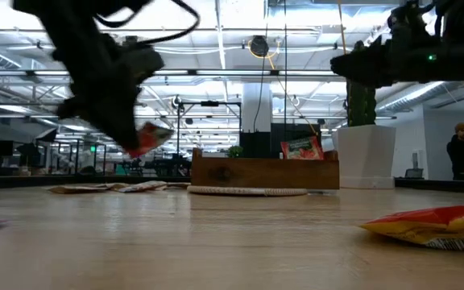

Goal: Pick & Place Tea
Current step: Put the red tea bag into the right section of the wood organizer

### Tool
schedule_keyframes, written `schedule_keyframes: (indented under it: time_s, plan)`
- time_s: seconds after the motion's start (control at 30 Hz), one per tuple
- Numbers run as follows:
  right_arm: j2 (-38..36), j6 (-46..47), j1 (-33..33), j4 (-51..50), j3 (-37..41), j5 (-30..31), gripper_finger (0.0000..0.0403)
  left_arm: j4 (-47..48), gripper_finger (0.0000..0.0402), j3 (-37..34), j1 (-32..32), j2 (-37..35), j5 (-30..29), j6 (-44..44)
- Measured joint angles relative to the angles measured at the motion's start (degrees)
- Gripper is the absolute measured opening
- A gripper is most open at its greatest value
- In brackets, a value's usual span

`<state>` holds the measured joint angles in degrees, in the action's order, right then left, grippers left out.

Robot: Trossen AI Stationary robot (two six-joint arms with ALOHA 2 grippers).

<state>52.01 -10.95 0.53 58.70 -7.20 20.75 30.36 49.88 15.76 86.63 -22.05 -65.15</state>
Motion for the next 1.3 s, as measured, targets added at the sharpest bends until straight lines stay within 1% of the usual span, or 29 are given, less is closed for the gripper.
schedule_keyframes:
  time_s: [0.07,0.17,0.23,0.3,0.37,0.43,0.5,0.6,0.77,0.9,1.03,1.2,1.3]
  plan:
    - [0.9,3.3,-0.9,1.8,0.0,-2.6,0.0212,-6.2,0.0040,0.0,-3.1,-0.1,-3.2,12.0]
    - [3.4,7.0,-1.7,2.8,-1.2,-3.0,0.0212,-16.0,0.0040,0.1,-7.3,0.5,-6.3,30.2]
    - [6.0,8.9,-1.7,2.8,-2.6,-3.1,0.0212,-22.5,0.0040,0.1,-10.0,0.5,-7.1,41.3]
    - [9.6,10.9,-1.6,2.6,-4.8,-4.3,0.0212,-28.0,0.0040,0.2,-12.6,0.4,-7.6,49.7]
    - [14.0,12.8,-1.6,2.6,-7.5,-6.2,0.0212,-31.6,0.0040,0.2,-15.0,0.4,-7.8,55.5]
    - [18.8,14.1,-1.5,2.9,-10.5,-6.2,0.0212,-34.7,0.0040,0.2,-17.0,0.4,-7.7,60.0]
    - [23.2,14.8,-1.6,2.8,-13.3,-6.0,0.0212,-36.8,0.0040,0.2,-18.5,0.4,-7.5,63.0]
    - [29.1,14.4,-1.7,3.8,-18.3,-6.0,0.0212,-38.3,0.0040,0.2,-19.6,0.4,-7.1,65.2]
    - [34.7,11.0,-1.8,3.8,-25.5,-6.0,0.0212,-39.2,0.0040,0.2,-19.2,0.4,-7.0,66.4]
    - [37.2,10.0,-2.9,1.9,-29.5,-6.0,0.0212,-39.9,0.0040,0.2,-17.9,0.4,-7.0,67.6]
    - [38.2,11.5,-4.8,1.0,-30.5,-6.4,0.0212,-40.7,0.0040,0.2,-16.7,0.4,-6.9,68.6]
    - [39.0,17.0,-7.0,0.9,-30.6,-13.8,0.0211,-41.8,0.0040,0.2,-16.0,0.4,-6.8,69.4]
    - [39.4,17.8,-7.3,0.9,-30.6,-15.0,0.0202,-42.5,0.0040,0.2,-16.1,0.4,-6.4,69.4]
